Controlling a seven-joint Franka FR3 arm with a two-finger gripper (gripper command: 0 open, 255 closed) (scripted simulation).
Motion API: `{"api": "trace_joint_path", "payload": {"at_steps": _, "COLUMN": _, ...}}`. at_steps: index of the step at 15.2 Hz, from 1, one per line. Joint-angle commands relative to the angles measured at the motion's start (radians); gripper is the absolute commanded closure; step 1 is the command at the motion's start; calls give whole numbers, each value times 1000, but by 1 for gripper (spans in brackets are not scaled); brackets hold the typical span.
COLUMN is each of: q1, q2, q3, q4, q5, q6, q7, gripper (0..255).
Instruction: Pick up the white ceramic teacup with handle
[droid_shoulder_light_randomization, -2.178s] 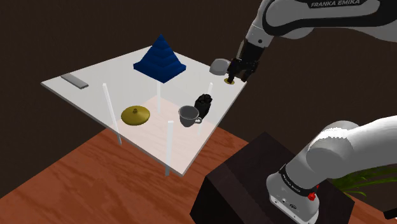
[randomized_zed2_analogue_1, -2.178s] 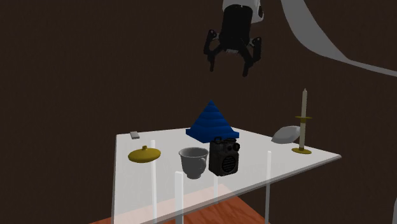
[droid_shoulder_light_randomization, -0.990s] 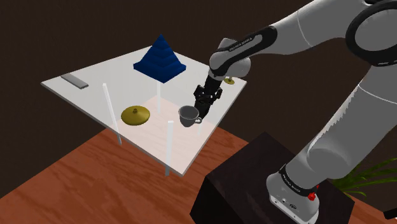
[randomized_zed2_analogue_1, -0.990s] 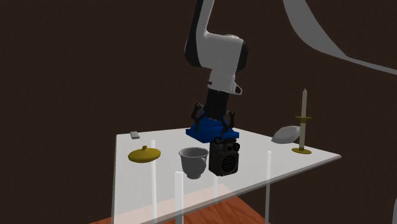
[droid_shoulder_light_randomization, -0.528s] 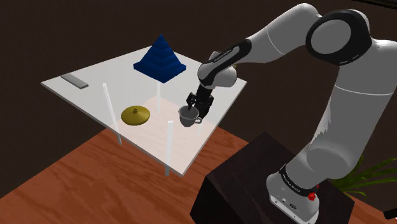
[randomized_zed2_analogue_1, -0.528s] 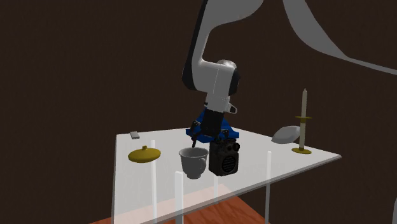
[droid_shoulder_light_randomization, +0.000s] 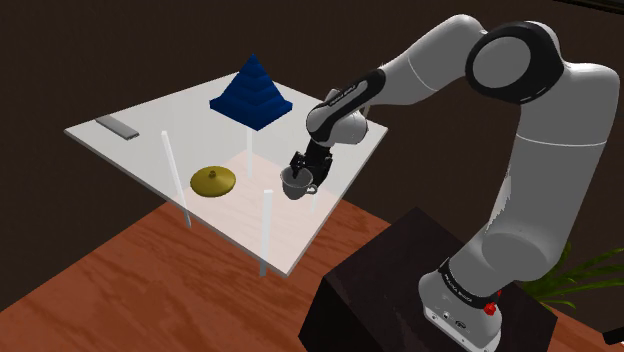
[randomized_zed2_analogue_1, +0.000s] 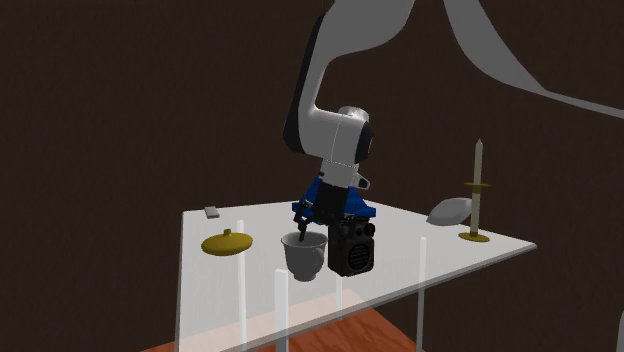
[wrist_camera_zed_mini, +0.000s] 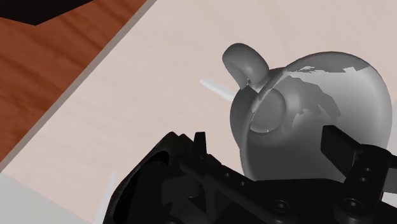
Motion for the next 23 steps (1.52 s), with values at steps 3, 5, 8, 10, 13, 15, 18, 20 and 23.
{"api": "trace_joint_path", "payload": {"at_steps": 3, "q1": -3, "q2": 24, "q3": -5, "q4": 4, "q5": -1, "q6": 22, "q7": -3, "gripper": 255}}
{"api": "trace_joint_path", "payload": {"at_steps": 5, "q1": -2, "q2": 25, "q3": -7, "q4": 13, "q5": -5, "q6": 14, "q7": 1, "gripper": 255}}
{"api": "trace_joint_path", "payload": {"at_steps": 8, "q1": -2, "q2": 23, "q3": -7, "q4": 11, "q5": -5, "q6": 14, "q7": 2, "gripper": 255}}
{"api": "trace_joint_path", "payload": {"at_steps": 10, "q1": -1, "q2": 18, "q3": -7, "q4": -3, "q5": 1, "q6": 23, "q7": -4, "gripper": 255}}
{"api": "trace_joint_path", "payload": {"at_steps": 13, "q1": 3, "q2": -18, "q3": -14, "q4": -8, "q5": -10, "q6": -8, "q7": 10, "gripper": 255}}
{"api": "trace_joint_path", "payload": {"at_steps": 15, "q1": 5, "q2": -42, "q3": -18, "q4": -10, "q5": -18, "q6": -28, "q7": 21, "gripper": 255}}
{"api": "trace_joint_path", "payload": {"at_steps": 18, "q1": 8, "q2": -76, "q3": -23, "q4": -12, "q5": -30, "q6": -60, "q7": 35, "gripper": 255}}
{"api": "trace_joint_path", "payload": {"at_steps": 20, "q1": 9, "q2": -98, "q3": -27, "q4": -12, "q5": -37, "q6": -81, "q7": 45, "gripper": 255}}
{"api": "trace_joint_path", "payload": {"at_steps": 23, "q1": 11, "q2": -130, "q3": -31, "q4": -10, "q5": -49, "q6": -114, "q7": 60, "gripper": 255}}
